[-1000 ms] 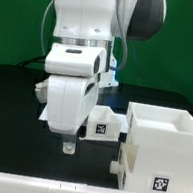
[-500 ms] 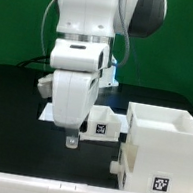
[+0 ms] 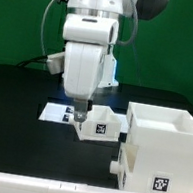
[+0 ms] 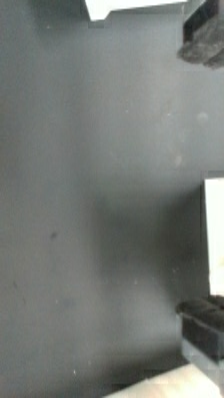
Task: Assemble drawer
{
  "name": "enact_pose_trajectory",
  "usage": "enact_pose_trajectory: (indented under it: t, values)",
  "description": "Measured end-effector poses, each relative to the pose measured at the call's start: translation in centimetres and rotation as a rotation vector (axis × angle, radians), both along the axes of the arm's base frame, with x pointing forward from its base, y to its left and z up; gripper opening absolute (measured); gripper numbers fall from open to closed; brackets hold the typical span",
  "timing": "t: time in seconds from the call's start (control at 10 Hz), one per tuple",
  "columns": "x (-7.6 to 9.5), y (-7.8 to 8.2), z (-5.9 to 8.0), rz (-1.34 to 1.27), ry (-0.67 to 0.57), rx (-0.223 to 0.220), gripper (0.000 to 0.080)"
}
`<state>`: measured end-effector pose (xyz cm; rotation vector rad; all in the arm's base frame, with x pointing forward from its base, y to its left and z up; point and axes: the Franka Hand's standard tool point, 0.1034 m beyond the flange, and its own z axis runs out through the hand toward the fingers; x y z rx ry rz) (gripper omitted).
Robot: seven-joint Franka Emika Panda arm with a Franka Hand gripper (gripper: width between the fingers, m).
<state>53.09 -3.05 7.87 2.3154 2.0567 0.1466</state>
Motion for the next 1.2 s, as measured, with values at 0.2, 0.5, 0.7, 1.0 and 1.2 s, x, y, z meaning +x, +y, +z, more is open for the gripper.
enact_pose_trajectory:
  t: [0.2,0.5,0.7,1.0,1.2]
  values:
    - [-0.3,1.0,-0.2,0.045,0.005,-0.015,0.0649]
    - [-3.8,4.0,-0.3,0.161,0.036,-0.063,0.0649]
    - [-4.0,3.9,-0.4,0.161,0.034,-0.061,0.0649]
    - [-5.6,4.3,-0.1,0.16,0.055,-0.078,0.0649]
    - [-9.5,3.7,0.0,0.175,0.094,-0.098,0.0649]
